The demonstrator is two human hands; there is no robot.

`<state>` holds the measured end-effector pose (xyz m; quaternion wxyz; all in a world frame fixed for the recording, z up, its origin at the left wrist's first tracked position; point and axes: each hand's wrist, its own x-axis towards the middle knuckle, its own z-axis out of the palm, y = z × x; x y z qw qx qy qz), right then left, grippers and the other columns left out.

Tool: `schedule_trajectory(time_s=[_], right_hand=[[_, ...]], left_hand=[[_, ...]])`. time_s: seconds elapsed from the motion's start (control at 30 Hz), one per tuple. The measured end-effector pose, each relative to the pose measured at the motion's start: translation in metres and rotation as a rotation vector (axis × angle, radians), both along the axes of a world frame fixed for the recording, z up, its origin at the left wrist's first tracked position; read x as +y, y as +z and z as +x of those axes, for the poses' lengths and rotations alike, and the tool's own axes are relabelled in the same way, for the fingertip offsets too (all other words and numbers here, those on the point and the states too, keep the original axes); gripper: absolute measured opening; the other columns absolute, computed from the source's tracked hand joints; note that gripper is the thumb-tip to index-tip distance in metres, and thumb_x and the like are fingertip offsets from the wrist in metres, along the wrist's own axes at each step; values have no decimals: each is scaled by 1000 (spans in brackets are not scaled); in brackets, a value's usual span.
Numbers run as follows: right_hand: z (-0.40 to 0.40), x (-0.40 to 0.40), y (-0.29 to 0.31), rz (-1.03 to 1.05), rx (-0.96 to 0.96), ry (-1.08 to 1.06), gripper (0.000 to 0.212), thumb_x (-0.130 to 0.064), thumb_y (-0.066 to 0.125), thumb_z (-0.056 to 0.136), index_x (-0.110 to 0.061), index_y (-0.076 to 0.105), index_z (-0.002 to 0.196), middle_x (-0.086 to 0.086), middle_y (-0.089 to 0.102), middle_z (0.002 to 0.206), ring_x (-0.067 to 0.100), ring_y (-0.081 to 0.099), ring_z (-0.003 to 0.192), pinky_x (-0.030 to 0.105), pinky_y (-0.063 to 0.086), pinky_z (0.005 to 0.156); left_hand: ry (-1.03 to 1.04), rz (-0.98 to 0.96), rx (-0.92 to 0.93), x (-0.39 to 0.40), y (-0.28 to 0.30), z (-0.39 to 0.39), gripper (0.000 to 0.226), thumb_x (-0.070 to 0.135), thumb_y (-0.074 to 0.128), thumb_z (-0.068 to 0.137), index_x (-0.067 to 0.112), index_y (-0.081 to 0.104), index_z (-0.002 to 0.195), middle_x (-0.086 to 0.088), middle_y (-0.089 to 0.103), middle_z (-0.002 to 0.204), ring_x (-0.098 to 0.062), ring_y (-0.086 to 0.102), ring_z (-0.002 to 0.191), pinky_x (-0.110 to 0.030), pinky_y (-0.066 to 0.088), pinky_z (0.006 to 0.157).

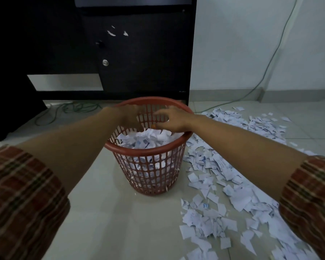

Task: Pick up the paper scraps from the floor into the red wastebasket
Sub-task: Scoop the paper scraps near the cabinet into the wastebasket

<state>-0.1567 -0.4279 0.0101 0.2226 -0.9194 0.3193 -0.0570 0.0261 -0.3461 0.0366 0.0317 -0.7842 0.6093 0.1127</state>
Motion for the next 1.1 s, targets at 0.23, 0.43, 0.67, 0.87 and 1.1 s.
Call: schedule_trajectory(time_s=[0.23,0.43,0.67,0.87,1.1], right_hand=[[-8,4,8,-213,-144,55,22,-23,55,94,-21,69,112,-3,66,114,9,57,97,26,44,82],[-25,6,7,-412,-173,28,19,-31,62,91,-15,72,94,-6,60,83,11,51,82,31,46,74],[-67,1,-5,-519,-282,-77,37,-44,46,97,-14,57,115,3,48,94,20,44,89,34,39,74],[-131,2,-27,-501,-151,-138,40,-44,47,97,-11,52,119,14,51,106,29,48,99,41,43,81],[-204,24,-80,-447,65,-54,46,-46,45,97,-8,51,123,19,49,110,35,49,92,45,46,77]], left_hand=[[-98,-107,-62,-11,5,-13,26,21,65,88,22,58,113,-2,60,116,-19,60,98,-35,53,86],[-123,-253,-76,-22,16,-40,25,37,54,96,16,62,85,-3,64,80,-18,63,71,-34,55,69],[-344,-421,-7,-36,24,-94,17,26,45,98,15,58,93,-6,60,91,-22,57,77,-38,48,72],[-575,-574,-93,-45,8,-150,21,26,53,94,14,54,112,-1,52,103,-16,48,87,-32,42,75],[-822,-489,-163,-34,-40,-204,30,32,53,94,15,52,118,-8,54,113,-25,53,99,-34,42,70]])
